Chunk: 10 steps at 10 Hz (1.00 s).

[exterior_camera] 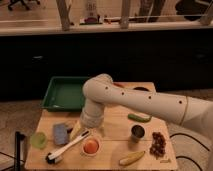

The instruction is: Place apple in paper cup

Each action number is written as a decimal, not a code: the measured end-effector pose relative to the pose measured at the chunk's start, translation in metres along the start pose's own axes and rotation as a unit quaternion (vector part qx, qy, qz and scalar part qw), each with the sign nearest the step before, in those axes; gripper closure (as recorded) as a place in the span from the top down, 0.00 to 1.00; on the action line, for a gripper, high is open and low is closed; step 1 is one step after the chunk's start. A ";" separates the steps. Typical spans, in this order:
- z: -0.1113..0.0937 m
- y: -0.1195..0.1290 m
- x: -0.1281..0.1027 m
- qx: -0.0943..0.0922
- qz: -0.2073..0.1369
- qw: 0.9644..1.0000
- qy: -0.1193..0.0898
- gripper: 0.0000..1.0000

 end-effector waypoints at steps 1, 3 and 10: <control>-0.001 0.000 0.001 0.000 -0.002 1.000 0.005 0.80; -0.001 0.000 0.001 0.001 -0.002 1.000 0.005 0.80; -0.001 0.000 0.001 0.000 -0.003 1.000 0.005 0.80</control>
